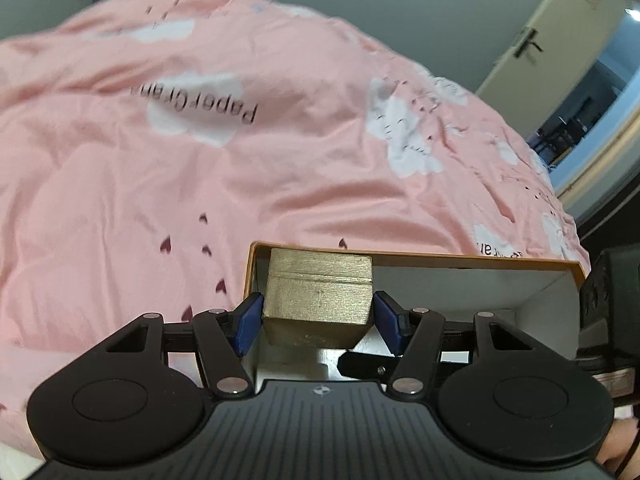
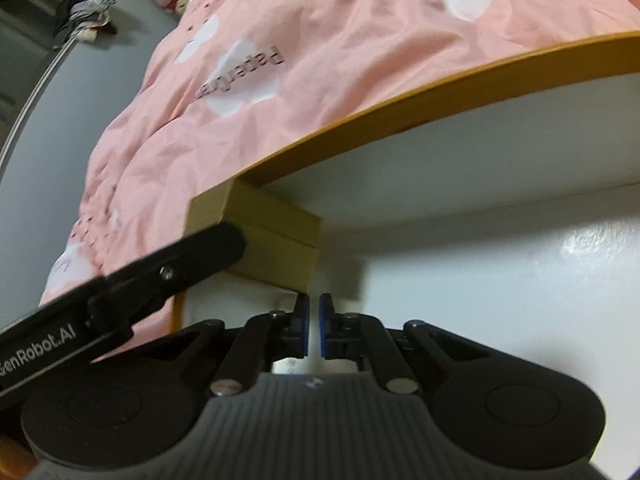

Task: Organize objects
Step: 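Place the gold cube box on the white box with the left gripper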

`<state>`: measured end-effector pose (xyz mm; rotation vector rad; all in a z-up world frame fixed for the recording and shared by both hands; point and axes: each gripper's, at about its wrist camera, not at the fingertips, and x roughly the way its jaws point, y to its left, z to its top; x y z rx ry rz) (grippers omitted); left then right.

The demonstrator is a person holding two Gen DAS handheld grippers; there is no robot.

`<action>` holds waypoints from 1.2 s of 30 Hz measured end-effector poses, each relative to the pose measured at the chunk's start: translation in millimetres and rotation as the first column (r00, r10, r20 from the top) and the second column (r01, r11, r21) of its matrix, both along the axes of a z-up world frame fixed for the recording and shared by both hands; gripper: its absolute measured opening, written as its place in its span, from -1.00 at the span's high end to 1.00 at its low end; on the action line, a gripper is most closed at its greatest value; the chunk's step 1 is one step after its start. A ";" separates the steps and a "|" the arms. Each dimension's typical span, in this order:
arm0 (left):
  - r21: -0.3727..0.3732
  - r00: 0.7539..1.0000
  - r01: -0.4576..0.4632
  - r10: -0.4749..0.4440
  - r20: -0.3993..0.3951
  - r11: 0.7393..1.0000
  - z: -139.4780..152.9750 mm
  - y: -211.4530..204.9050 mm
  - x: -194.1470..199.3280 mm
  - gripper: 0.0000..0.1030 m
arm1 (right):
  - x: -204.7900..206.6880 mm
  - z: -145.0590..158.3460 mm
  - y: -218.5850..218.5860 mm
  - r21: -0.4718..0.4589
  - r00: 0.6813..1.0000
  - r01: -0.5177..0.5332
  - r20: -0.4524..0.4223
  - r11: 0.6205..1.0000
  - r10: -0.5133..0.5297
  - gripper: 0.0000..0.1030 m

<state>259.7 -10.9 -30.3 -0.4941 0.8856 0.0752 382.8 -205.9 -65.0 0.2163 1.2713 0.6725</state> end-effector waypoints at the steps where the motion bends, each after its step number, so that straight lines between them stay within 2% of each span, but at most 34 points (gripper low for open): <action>1: -0.005 1.000 -0.008 0.008 -0.004 1.000 -1.0 0.8 1.5 -0.32 | 2.0 -2.4 -0.8 0.010 1.000 0.006 -0.015 1.000 -0.006 0.91; 6: 0.009 1.000 -0.018 0.018 -0.020 1.000 -2.9 -0.3 7.9 -0.30 | 9.0 -14.3 3.2 0.004 0.998 0.046 -0.037 0.999 -0.045 0.92; 9: 0.008 1.000 -0.012 0.013 -0.018 1.000 -2.8 1.1 8.7 -0.37 | 11.1 -20.8 4.3 0.008 0.996 0.064 -0.061 0.998 -0.064 0.92; 14: -0.035 1.000 0.008 -0.009 -0.021 0.999 0.1 9.4 7.8 -0.41 | 10.6 -25.9 6.9 -0.012 0.995 0.070 -0.064 0.997 -0.071 0.92; 22: -0.053 0.999 0.027 -0.025 0.043 0.998 23.0 20.8 -11.9 -0.45 | 4.5 -20.0 0.9 -0.029 0.995 0.071 -0.069 0.997 -0.073 0.83; 26: -0.056 0.996 0.034 -0.030 0.079 0.998 36.7 29.5 -27.4 -0.45 | -1.3 -7.3 -3.4 -0.033 0.997 0.073 -0.033 0.997 -0.074 0.79; 32: -0.001 0.992 0.033 -0.032 0.120 0.999 51.0 42.4 -52.6 -0.45 | 2.8 4.7 -10.1 -0.047 0.982 0.184 0.038 0.982 -0.183 0.79; 36: 0.010 0.994 0.017 -0.017 0.109 1.000 52.7 55.0 -65.0 -0.43 | 1.8 1.2 3.8 -0.095 0.986 0.159 0.057 0.983 -0.154 0.80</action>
